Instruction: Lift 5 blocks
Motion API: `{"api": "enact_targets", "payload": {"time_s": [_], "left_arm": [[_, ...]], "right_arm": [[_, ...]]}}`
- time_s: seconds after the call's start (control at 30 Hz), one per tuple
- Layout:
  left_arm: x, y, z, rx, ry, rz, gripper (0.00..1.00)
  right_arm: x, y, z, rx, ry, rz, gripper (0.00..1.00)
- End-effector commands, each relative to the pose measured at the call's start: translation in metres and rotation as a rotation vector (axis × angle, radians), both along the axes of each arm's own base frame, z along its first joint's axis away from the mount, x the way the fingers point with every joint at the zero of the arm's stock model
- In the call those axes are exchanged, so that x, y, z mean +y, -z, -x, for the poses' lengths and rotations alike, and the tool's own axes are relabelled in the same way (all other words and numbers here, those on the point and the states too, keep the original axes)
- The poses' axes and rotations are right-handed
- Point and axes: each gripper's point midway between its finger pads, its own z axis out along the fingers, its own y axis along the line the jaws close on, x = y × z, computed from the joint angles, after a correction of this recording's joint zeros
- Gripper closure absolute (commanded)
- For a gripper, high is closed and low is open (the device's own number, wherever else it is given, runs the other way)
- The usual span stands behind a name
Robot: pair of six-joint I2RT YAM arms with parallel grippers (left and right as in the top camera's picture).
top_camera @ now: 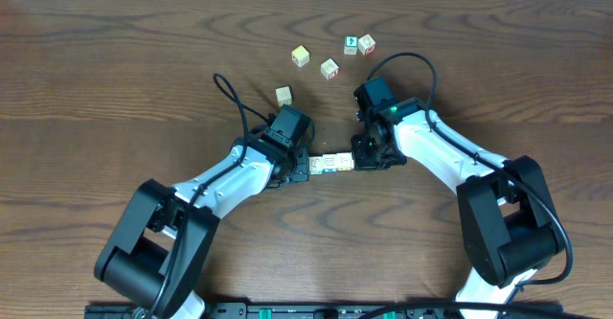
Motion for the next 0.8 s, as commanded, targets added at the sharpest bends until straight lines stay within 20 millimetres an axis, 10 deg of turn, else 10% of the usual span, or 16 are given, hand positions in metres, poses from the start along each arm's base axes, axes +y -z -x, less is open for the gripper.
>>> {"api": "enact_targets", "payload": {"time_s": [0.0, 0.77], "left_arm": [[-0.075, -0.052, 0.01, -0.025, 0.164, 0.303, 0.93], [-0.078, -0.099, 0.006, -0.134, 0.181, 0.37, 0.93]], "right_arm": [[0.086, -0.041, 0.036, 0.089, -0.175, -0.391, 0.99], [0.091, -0.076, 0.035, 0.019, -0.199, -0.447, 0.99]]}}
